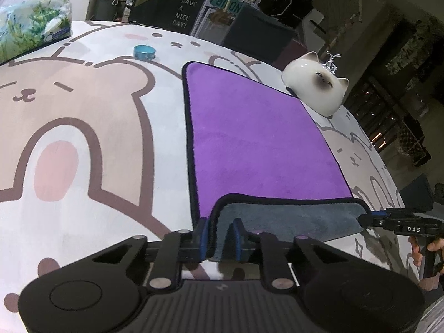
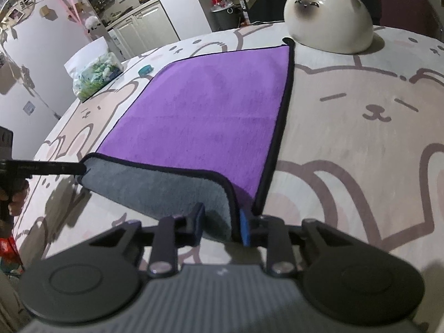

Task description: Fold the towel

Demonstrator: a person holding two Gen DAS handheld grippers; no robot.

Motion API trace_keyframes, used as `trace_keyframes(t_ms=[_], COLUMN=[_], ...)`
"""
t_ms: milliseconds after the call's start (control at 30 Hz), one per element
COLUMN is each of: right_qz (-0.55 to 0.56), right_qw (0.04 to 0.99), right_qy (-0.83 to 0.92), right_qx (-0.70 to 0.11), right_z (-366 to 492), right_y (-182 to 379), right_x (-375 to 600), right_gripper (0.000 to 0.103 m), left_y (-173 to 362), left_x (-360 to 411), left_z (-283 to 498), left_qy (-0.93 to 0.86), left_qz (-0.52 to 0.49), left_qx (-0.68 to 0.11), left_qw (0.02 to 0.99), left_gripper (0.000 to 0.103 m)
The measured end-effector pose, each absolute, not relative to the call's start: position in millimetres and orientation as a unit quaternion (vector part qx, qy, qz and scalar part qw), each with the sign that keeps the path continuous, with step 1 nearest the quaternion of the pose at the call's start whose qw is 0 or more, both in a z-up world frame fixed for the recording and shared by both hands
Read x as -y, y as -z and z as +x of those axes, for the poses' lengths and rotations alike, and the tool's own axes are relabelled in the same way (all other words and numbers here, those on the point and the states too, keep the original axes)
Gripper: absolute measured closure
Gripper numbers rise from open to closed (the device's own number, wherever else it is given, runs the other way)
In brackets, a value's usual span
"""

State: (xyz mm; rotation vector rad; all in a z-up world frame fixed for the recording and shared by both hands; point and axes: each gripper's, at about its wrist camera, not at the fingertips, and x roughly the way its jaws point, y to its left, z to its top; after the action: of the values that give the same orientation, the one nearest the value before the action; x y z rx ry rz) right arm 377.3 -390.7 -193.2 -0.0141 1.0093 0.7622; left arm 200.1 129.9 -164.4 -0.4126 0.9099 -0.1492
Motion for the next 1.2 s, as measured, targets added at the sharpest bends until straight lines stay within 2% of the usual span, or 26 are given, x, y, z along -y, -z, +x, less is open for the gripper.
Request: trace_keyframes(t_ms=[67,133,200,667,1200], right_qz=[-0.003,-0.003,-0.006,-0.011,-0.039], right_qw=[0.806,0.807,0.809,0.826,0.861], right_qy=[-0.355,-0.356,-0.356,-0.363,-0.362], right_qx=[-0.473,-0.472,-0.467,-0.431,-0.355], right_z=[377.9,378.0,377.4,386.9,471.6], right_y=[193.6,193.6,192.2,164.4,113.4], right_x=[391.0,390.7,391.0,392.7,369.0], right_gripper=[0.083,0.094,0.097,0.098,0.098], left_y=[164.8,164.5,162.6,112.7,72.0], left_x=[-131.2,-130.3,-128.2,-121.6,-134.2], left_z=[199.9,199.3,198.0,210.9,307.1], left_qy=[0.066,0.068,0.069,0.079,0.08], left_qz=[-0.197,-0.195,-0.186,-0.137,-0.085], left_qx=[-0.437,-0.437,-0.433,-0.386,-0.363], left_qw=[0.875,0.876,0.879,0.909,0.925], left_gripper=[0.094,0.098,0.099,0.099,0.099])
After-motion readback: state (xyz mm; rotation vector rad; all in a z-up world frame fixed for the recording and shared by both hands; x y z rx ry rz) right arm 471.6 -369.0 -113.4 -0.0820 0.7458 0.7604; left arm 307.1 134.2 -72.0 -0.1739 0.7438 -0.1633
